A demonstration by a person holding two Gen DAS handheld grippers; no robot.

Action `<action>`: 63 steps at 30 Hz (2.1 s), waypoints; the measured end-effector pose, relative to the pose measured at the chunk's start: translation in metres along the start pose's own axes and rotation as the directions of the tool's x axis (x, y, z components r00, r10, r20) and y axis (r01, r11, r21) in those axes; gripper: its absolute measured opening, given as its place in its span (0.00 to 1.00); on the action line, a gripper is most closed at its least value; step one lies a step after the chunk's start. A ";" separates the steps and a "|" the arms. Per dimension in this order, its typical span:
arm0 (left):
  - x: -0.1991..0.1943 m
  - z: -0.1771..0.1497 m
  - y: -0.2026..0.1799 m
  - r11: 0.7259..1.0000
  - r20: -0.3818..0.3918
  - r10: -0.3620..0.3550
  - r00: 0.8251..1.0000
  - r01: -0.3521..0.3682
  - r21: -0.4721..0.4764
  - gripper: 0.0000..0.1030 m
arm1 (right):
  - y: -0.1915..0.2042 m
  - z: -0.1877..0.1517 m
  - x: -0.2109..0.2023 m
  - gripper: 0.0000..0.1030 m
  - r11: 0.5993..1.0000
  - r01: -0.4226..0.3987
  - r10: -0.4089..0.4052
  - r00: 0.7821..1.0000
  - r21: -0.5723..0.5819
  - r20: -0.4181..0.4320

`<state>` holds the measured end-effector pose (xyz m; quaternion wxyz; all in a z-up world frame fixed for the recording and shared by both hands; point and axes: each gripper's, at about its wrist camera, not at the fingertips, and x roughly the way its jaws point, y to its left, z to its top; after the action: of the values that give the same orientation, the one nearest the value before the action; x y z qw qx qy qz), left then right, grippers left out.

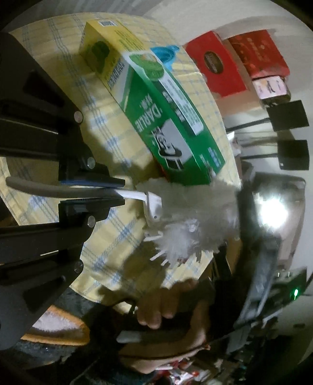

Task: Organize objects
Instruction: 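Close the left tool on the white handle of the duster, then lift the feather duster off the table with both tools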

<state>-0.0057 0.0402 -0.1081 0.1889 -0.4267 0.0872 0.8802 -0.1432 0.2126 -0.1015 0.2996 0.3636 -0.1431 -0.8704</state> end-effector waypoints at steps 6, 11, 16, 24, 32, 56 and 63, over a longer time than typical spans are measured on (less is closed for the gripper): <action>0.003 0.001 0.000 1.000 -0.035 -0.002 0.999 0.001 -0.025 0.13 | 0.020 -0.007 0.007 0.45 0.977 0.134 -0.141 0.989 -0.168 -0.032; 0.005 0.002 -0.001 1.000 -0.046 0.013 0.999 -0.014 -0.022 0.27 | 0.016 -0.012 -0.003 0.32 0.975 0.145 -0.157 0.986 -0.170 -0.056; 0.004 0.000 0.002 0.999 -0.039 -0.001 0.999 0.000 -0.036 0.41 | 0.001 -0.012 -0.027 0.29 0.992 0.104 -0.108 0.993 -0.066 -0.053; 0.006 -0.004 -0.002 1.000 -0.040 0.023 0.999 -0.023 -0.007 0.24 | -0.023 -0.025 -0.055 0.29 0.998 0.055 -0.055 0.998 0.030 -0.022; 0.003 -0.008 -0.012 0.998 -0.011 0.054 0.998 -0.053 0.031 0.22 | -0.025 -0.032 -0.063 0.31 0.997 0.070 -0.069 0.997 0.039 -0.024; 0.002 -0.004 -0.012 0.996 0.013 0.078 0.997 -0.078 0.031 0.13 | -0.005 -0.031 -0.036 0.33 0.997 0.071 -0.070 0.994 0.011 -0.082; 0.000 -0.005 -0.010 0.998 0.007 0.060 0.998 -0.060 0.007 0.13 | 0.000 -0.034 -0.039 0.19 0.999 0.043 -0.043 0.997 0.011 -0.056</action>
<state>0.0014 0.0479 -0.1111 0.1641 -0.4203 0.1028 0.8865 -0.0973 0.2363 -0.1036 0.2825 0.3927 -0.1319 -0.8652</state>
